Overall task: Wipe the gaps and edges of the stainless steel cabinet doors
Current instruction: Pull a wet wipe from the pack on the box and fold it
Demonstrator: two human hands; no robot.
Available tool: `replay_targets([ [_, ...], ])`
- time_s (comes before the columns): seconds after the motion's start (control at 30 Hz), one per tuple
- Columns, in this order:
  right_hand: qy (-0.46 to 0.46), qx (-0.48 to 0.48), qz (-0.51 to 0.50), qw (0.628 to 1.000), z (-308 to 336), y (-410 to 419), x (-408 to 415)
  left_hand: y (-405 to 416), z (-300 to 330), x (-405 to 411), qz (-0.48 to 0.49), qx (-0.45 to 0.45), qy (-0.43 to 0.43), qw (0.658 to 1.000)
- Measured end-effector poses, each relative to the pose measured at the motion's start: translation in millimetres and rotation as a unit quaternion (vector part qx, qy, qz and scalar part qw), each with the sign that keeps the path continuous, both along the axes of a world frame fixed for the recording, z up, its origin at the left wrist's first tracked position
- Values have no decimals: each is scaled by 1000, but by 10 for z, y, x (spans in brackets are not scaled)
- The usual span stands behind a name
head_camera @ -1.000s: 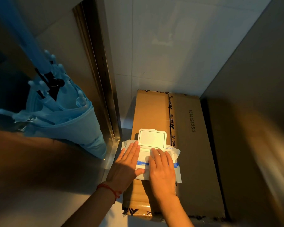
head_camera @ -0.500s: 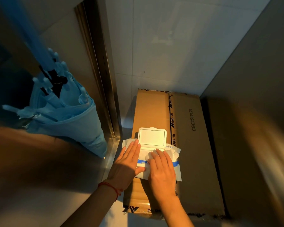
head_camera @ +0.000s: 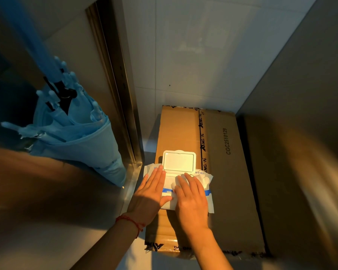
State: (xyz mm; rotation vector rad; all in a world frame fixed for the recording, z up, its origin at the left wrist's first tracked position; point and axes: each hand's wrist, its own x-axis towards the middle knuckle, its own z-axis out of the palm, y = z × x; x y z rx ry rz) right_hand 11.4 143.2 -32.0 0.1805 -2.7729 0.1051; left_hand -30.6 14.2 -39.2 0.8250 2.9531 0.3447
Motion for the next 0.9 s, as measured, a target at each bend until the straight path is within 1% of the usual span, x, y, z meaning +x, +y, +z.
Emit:
replay_targets([
  [0.07, 8, -10, -1, 1000, 15, -7, 14, 9, -4, -8, 3, 9, -8, 1000],
  [0.13, 9, -22, -4, 1000, 30, -12, 34, 27, 10, -26, 13, -1, -49, 999],
  [0.23, 11, -29, -2, 1000, 49, 3, 60, -2, -108, -59, 24, -83, -123, 989],
  [0.3, 11, -26, 4, 1000, 53, 23, 75, 6, -168, -65, 31, -87, -127, 988],
  [0.4, -12, -6, 3, 1000, 60, 31, 80, 19, -142, -67, 29, -88, -144, 985],
  [0.5, -37, 11, -5, 999, 71, 26, 77, 29, -164, -50, 27, -14, -113, 993],
  [0.63, -42, 24, 5, 999, 86, 43, 79, 9, -206, -43, 36, -76, -135, 987],
  [0.7, -46, 20, 6, 999, 101, 53, 79, 26, -212, -44, 38, -77, -137, 987],
  [0.9, -32, 19, 13, 999, 152, 61, 92, 53, -199, -80, 51, -75, -183, 979],
])
